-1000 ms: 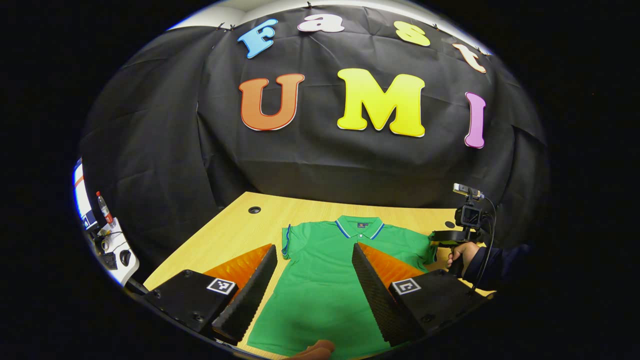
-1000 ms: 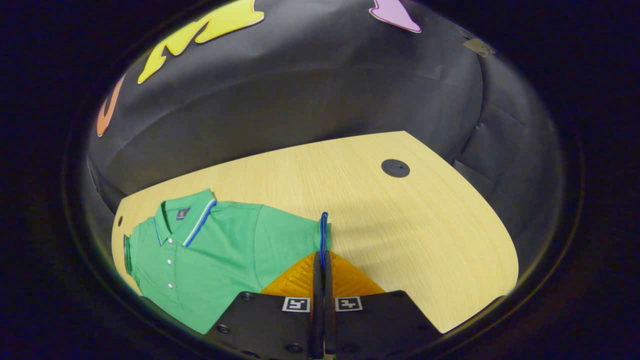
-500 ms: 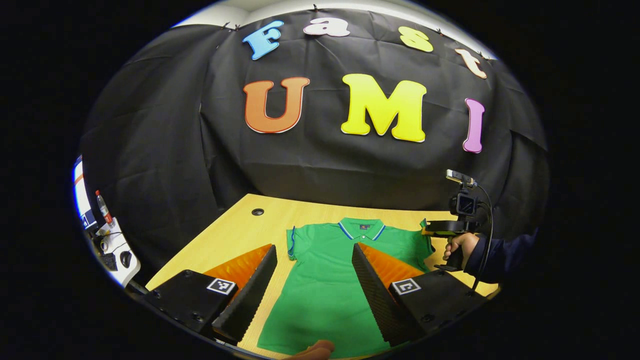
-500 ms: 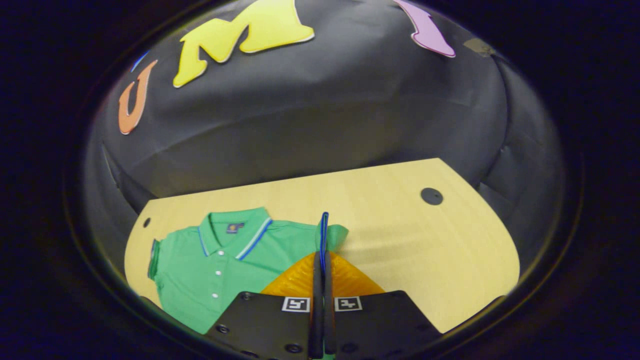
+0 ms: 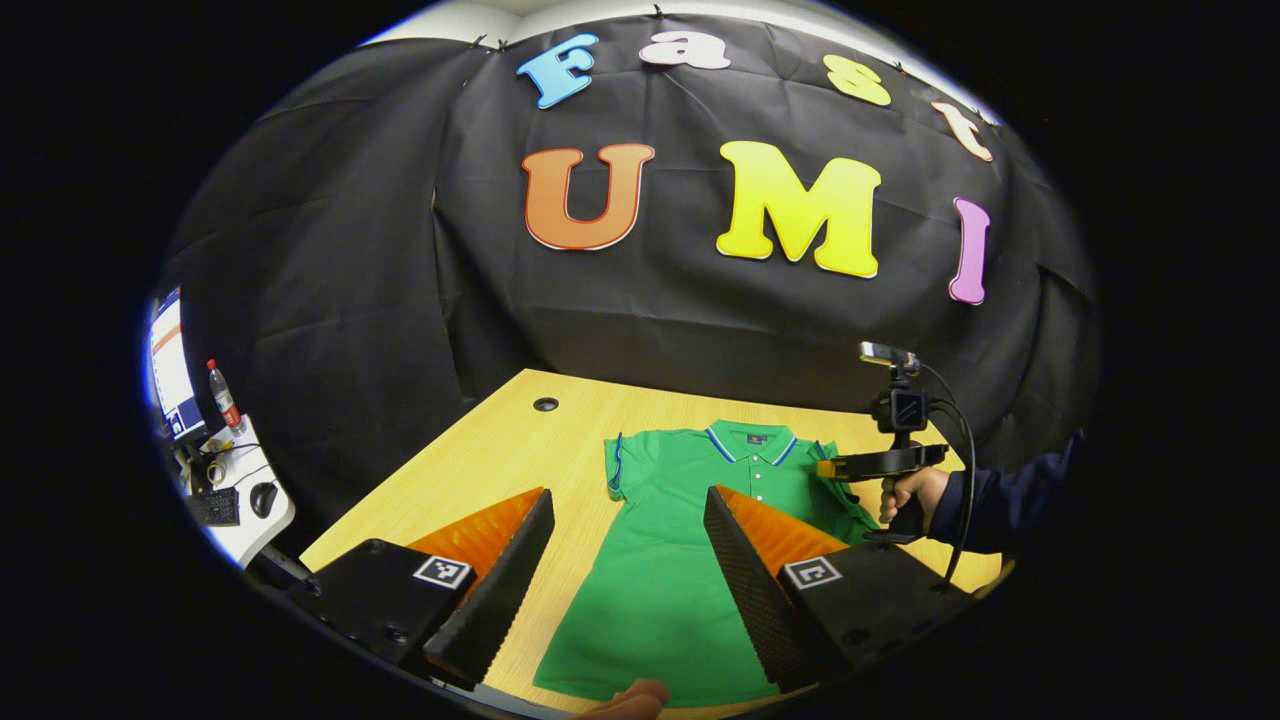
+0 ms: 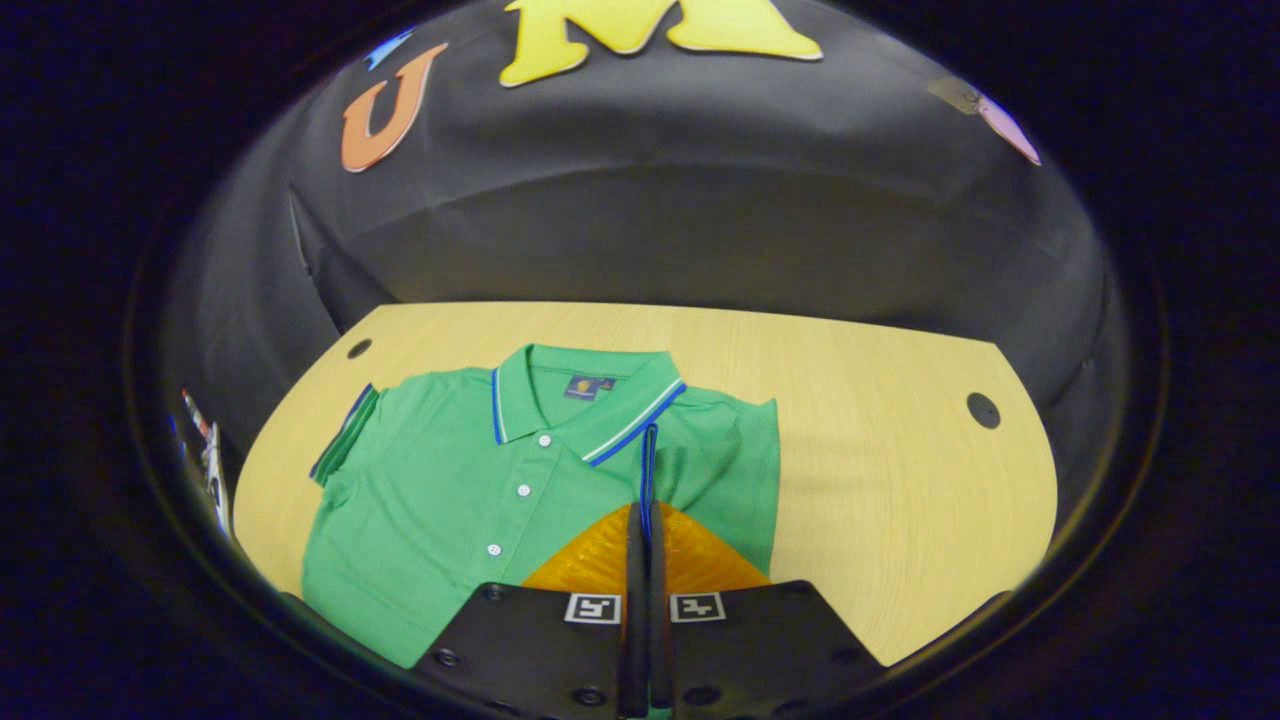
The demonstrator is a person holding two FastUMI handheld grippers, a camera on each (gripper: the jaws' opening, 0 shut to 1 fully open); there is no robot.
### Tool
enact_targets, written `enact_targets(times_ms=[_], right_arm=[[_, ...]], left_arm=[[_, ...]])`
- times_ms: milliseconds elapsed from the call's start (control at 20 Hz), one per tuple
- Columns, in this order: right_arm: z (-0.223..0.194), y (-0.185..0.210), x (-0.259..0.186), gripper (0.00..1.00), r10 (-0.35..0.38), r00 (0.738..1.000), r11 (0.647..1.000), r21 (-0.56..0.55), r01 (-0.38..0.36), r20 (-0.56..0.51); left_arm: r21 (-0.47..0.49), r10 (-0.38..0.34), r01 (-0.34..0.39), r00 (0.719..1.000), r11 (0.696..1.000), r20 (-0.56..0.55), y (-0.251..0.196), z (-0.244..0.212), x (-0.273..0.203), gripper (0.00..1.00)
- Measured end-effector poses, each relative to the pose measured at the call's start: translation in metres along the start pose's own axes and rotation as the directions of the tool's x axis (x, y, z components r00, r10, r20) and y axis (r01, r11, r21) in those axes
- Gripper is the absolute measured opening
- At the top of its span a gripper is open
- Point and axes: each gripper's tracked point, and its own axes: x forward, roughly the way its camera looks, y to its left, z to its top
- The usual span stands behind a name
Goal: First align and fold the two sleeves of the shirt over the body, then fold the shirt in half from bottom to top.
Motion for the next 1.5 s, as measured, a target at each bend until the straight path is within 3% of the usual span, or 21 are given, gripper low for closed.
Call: enact_targets(times_ms=[300,500,600,750,850,1150,1350,1400,1500], right_arm=[[-0.025,0.016,0.015,0.11,-0.002,0.997,0.999,0.033,0.005,-0.078],[-0.033,0.027,0.007,0.3,0.02,0.996,0.999,0.041,-0.016,-0.091],[-0.035,0.033,-0.003,0.46,0.04,0.995,0.998,0.054,-0.035,-0.091],[-0.037,0.041,-0.023,0.82,0.051,0.995,0.997,0.069,-0.045,-0.091],[-0.033,0.043,-0.04,0.95,0.038,0.997,0.997,0.067,-0.034,-0.063],[-0.015,0.041,-0.119,0.99,-0.026,0.999,0.997,0.079,0.023,0.034],[-0.001,0.039,-0.189,0.99,-0.08,0.991,0.993,0.093,0.071,0.107],[0.003,0.039,-0.208,0.95,-0.095,0.988,0.992,0.1,0.083,0.124],[0.01,0.041,-0.244,0.99,-0.115,0.981,0.987,0.133,0.094,0.155]], left_arm=[[-0.016,0.021,-0.022,1.0,1.0,-0.018,0.012,-0.007,-0.002,0.98],[-0.007,0.019,-0.019,1.0,1.0,-0.023,0.019,-0.008,0.004,0.98],[0.01,0.016,-0.016,1.0,1.0,-0.016,0.027,-0.004,0.014,0.98],[0.012,0.006,-0.005,1.0,1.0,-0.03,0.038,-0.002,0.035,0.98],[0.024,-0.005,0.005,1.0,1.0,-0.027,0.047,0.004,0.053,0.97],[0.008,-0.038,0.038,0.999,0.999,-0.038,0.066,0.017,0.119,0.97],[-0.019,-0.07,0.068,0.993,0.997,-0.093,0.06,0.001,0.169,0.97],[-0.031,-0.079,0.075,0.99,0.997,-0.119,0.057,-0.008,0.181,0.97],[-0.031,-0.092,0.088,0.982,0.996,-0.163,0.052,-0.024,0.205,0.98]])
